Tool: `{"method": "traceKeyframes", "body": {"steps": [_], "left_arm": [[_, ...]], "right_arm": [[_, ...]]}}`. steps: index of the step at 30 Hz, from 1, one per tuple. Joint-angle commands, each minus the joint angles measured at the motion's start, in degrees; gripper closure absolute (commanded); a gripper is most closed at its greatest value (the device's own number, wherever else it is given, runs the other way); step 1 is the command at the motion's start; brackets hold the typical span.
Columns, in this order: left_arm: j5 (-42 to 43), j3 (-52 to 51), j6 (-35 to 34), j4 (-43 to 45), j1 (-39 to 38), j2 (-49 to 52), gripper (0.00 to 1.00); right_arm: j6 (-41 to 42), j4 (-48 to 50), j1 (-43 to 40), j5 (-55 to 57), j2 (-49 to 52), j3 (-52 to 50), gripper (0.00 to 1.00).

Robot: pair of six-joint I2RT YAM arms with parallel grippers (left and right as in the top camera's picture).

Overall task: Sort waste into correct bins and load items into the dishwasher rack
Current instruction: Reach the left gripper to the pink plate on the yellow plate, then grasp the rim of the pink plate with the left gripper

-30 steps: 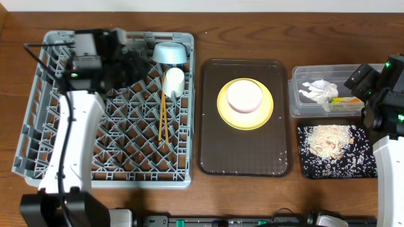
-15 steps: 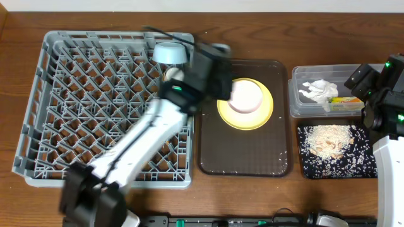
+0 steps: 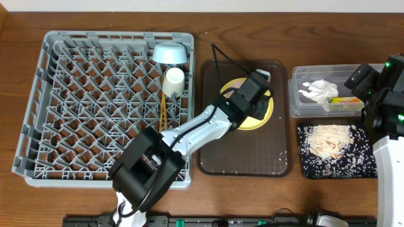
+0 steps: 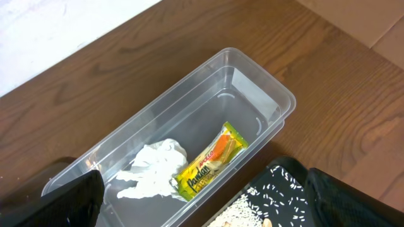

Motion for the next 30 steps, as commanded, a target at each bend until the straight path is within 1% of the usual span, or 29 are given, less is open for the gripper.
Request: {"method": "traceKeyframes", "body": {"steps": [1,2,5,8,12,23,30], "left_arm": [[-1.22,-0.13,3.91,0.68,0.24,1.81,0.61],[-1.22,-0.13,4.42,0.85,0.24,2.21,0.59],[-1.22,-0.13,5.4,0.98,0.24,3.02,0.58],[-1.4,-0.13,7.32,1.09,0.24,3.34,0.58],[-1.4,-0.13,7.39,-0.09,0.24,3.34,0.58],[-1.11,-0.11,7.37,-10.69,0.13,2.95,0.59],[-0.98,-0.11,7.37,-19.56,0.13,-0.96,0.59]], "right_arm": [[-0.2,-0.04,-0.26,0.17,-0.35,0.42,0.01],[-0.2,-0.04,-0.26,0.17,-0.35,0.42,0.01],[-0.2,-0.04,-0.26,0.17,-0.35,0.42,0.01],[-0.2,-0.04,-0.26,0.17,-0.35,0.42,0.01],[-0.2,-0.04,-0.26,0.17,-0.35,0.42,0.01],[-0.2,-0.04,-0.26,0.17,-0.35,0.42,0.01],[-0.2,-0.04,-0.26,0.17,-0.35,0.42,0.01]]}}
